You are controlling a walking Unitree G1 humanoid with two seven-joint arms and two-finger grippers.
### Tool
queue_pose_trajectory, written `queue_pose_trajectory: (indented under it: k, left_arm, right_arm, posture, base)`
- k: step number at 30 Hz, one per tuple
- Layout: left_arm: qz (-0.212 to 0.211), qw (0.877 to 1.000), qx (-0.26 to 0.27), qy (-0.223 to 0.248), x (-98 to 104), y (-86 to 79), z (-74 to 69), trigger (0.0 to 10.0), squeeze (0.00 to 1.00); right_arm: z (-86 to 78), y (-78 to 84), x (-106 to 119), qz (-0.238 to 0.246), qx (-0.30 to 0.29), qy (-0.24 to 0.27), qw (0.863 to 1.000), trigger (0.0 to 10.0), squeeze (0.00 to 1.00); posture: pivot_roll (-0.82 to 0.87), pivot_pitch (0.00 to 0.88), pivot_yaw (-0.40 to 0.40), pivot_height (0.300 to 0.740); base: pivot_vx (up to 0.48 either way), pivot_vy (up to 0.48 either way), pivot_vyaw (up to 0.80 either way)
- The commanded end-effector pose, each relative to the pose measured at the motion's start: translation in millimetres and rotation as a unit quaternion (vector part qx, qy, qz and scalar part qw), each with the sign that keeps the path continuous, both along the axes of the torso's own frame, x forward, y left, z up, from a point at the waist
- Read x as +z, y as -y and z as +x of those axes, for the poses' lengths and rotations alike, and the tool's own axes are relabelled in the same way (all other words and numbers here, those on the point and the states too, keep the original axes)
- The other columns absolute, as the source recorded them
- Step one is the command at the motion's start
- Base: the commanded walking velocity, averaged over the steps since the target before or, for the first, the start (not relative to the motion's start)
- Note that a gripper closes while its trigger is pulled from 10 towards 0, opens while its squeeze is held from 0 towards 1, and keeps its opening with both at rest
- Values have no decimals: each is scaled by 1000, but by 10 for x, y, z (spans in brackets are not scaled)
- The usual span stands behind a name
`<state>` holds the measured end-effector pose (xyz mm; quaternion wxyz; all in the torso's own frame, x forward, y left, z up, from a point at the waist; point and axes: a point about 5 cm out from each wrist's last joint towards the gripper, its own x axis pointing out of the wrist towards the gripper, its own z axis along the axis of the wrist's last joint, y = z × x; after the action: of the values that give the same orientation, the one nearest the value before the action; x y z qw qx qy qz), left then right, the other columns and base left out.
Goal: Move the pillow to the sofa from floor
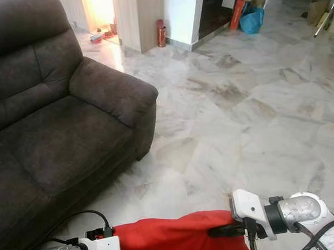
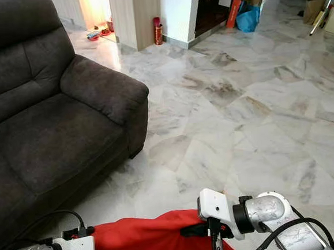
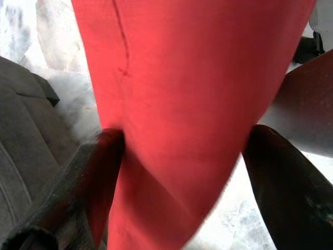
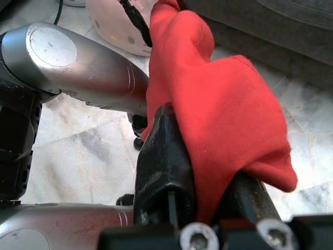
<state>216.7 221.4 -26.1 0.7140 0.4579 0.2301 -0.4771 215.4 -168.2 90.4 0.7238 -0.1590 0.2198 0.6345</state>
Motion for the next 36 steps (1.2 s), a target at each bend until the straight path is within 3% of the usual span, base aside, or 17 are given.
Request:
queue_pose_trajectory:
  k: [1, 3, 4, 17, 36]
  left_arm:
    - [4, 1000, -8, 1, -8, 23, 9, 10000, 0]
    - [11, 1000, -8, -2, -24, 28, 7, 10000, 0]
    - [13, 1000, -7, -6, -28, 23, 6, 0, 0]
    - [21, 1000, -13, -10, -37, 11, -1, 0, 0]
    - [-8, 1000, 4, 14, 16, 84, 91, 0, 0]
  right_arm:
    - [41, -29, 223, 31, 14, 42, 999, 10000, 0]
    - [36, -16, 227, 30, 13, 41, 999, 10000, 0]
    - [35, -13, 227, 29, 12, 41, 999, 10000, 0]
    - [37, -12, 228, 29, 10, 41, 999, 10000, 0]
    - [36, -19, 212, 31, 6, 41, 999, 10000, 0]
  posture:
    - [4, 19, -86, 740]
    - [4, 19, -87, 740]
    - [2, 19, -87, 740]
    - [4, 24, -89, 740]
    - [3, 25, -87, 740]
  base:
    - [0, 0, 0]
    - [0, 0, 0]
    - [0, 0, 0]
    - [0, 0, 0]
    - [0, 0, 0]
